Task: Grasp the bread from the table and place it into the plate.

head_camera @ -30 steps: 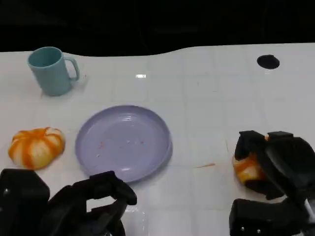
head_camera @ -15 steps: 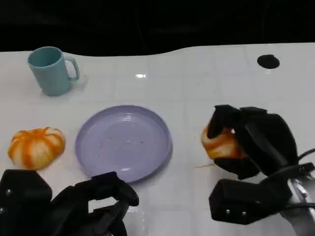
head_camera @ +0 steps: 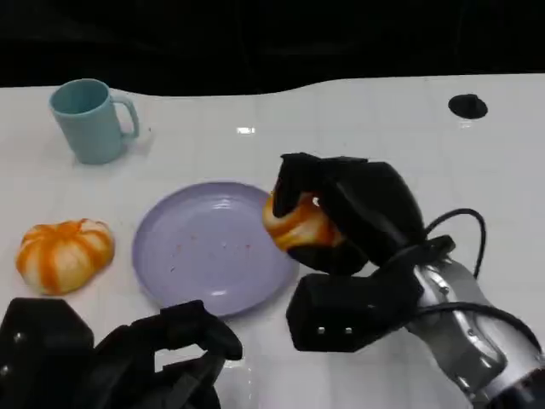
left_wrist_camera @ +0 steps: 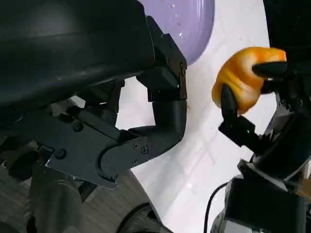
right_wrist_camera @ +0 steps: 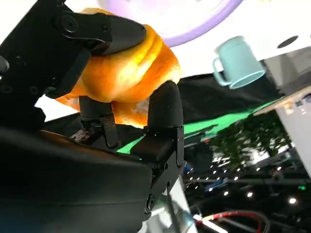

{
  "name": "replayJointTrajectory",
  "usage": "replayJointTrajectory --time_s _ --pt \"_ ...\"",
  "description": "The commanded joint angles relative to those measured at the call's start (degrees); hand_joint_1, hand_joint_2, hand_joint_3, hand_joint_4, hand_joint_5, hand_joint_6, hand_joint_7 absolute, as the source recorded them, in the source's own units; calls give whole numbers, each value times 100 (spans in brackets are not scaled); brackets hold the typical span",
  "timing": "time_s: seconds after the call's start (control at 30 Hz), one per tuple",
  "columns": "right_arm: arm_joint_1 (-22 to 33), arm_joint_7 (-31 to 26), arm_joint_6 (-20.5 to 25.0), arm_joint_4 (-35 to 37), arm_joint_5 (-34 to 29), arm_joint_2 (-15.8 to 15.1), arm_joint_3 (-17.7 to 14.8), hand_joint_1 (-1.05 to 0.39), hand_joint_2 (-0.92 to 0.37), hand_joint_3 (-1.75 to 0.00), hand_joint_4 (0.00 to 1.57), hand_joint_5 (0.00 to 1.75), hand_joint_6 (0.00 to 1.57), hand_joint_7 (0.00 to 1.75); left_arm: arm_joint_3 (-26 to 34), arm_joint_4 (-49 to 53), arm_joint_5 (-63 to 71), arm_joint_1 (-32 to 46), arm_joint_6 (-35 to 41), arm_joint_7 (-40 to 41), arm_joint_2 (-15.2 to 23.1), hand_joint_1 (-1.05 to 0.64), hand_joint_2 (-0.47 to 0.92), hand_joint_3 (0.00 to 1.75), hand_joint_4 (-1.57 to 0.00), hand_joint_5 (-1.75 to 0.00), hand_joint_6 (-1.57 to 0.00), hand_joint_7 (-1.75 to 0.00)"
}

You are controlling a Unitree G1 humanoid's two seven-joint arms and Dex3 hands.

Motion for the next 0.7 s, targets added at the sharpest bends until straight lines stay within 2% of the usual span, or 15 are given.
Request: replayJointTrajectory --time_s 0.03,0.17,0.27,0.47,0.57,0.7 --pt "-435 -173 -46 560 106 325 85 -21 -33 -128 98 175 74 170 -14 -110 37 62 -75 34 20 -34 78 79 -68 -175 -61 -145" --pt "-719 -151 -40 1036 143 627 182 -22 -36 -129 96 175 71 171 -24 -171 62 95 -28 64 6 -33 78 79 -68 -175 -62 -145" --pt "-919 -172 -46 1368 179 795 253 -23 -40 -122 94 175 76 147 -36 -196 79 119 -60 41 17 -33 78 80 -68 -175 -62 -145" --pt "-1342 -373 -110 2085 109 1046 392 -22 -40 -116 94 175 76 144 -70 -273 90 146 -20 79 7 -32 77 82 -67 -175 -61 -146" --pt "-1488 -465 -146 2366 119 1097 452 -20 -40 -113 93 175 73 157 -81 -308 88 146 7 98 9 -33 77 83 -66 -175 -61 -146" --pt "-1609 -380 -4 2542 94 1116 542 -21 -44 -111 91 175 70 156 -88 -325 77 143 36 127 -5 -33 75 86 -67 -175 -61 -147"
